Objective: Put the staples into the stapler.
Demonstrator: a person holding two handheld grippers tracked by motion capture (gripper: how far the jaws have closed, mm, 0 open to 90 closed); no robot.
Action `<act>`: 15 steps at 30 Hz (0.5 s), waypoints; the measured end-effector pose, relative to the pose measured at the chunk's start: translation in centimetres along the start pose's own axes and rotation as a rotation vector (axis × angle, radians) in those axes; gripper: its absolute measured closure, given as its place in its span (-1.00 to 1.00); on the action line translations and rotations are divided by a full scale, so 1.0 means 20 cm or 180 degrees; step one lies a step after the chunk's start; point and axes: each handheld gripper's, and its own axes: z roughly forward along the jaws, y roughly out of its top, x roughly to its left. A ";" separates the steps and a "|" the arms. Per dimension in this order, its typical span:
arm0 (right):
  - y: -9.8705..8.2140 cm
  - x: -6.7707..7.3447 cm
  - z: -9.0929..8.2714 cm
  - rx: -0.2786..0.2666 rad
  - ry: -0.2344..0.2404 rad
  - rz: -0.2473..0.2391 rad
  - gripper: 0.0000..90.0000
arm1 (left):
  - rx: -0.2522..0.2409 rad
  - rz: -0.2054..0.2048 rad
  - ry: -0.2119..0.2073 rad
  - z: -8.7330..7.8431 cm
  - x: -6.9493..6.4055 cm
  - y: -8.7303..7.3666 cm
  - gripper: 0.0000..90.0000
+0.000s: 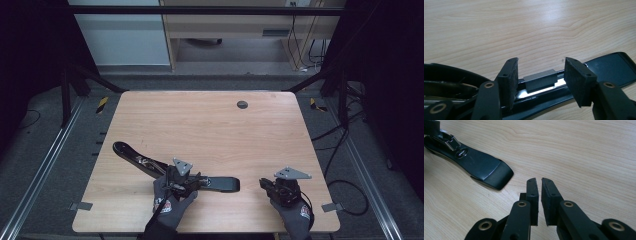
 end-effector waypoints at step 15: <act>0.00 0.00 0.00 0.0000 -0.0001 0.0000 0.88 | -0.0043 -0.0018 0.0087 0.03 -0.01 -0.02 -0.06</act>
